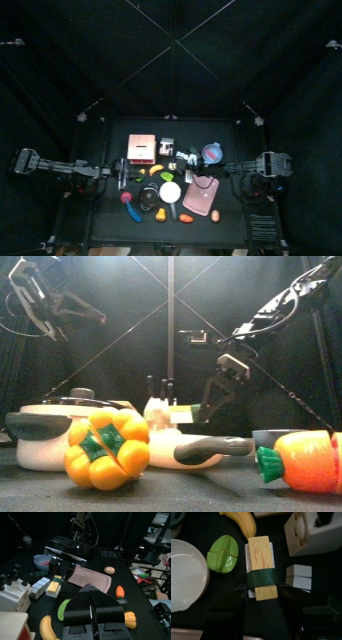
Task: Place egg sushi in bowl
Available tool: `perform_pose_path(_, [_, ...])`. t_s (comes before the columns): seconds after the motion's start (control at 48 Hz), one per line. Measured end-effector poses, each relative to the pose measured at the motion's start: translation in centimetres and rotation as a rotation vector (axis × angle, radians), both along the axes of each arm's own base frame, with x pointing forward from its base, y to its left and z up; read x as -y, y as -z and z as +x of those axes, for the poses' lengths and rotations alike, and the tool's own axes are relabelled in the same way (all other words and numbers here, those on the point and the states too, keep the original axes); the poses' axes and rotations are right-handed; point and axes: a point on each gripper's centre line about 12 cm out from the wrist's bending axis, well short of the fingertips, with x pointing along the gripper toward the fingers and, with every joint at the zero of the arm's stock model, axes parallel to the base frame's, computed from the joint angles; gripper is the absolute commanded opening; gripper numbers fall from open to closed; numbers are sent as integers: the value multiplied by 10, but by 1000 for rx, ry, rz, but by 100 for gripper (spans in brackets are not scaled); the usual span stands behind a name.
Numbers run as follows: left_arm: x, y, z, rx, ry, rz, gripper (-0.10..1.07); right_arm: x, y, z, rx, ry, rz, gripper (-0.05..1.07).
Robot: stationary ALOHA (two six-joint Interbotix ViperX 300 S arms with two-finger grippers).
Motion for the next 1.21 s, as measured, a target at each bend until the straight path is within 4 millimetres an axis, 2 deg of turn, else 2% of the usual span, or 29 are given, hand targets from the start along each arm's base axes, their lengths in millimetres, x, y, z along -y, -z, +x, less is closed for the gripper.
perform_pose_path(0.25, [0, 0, 0, 2, 0, 0, -4, 7, -21, -41, 32, 105, 33, 70])
perform_pose_path(0.5, [0, 0, 0, 0, 0, 0, -4, 23, -31, -83, 35, 256, 66, 71])
perform_pose_path(0.792, [0, 0, 0, 0, 0, 0, -4, 42, -29, -126, 12, 424, 89, 71])
perform_pose_path(1.208, [0, 0, 0, 0, 0, 0, -4, 58, -13, -162, -21, 554, 102, 71])
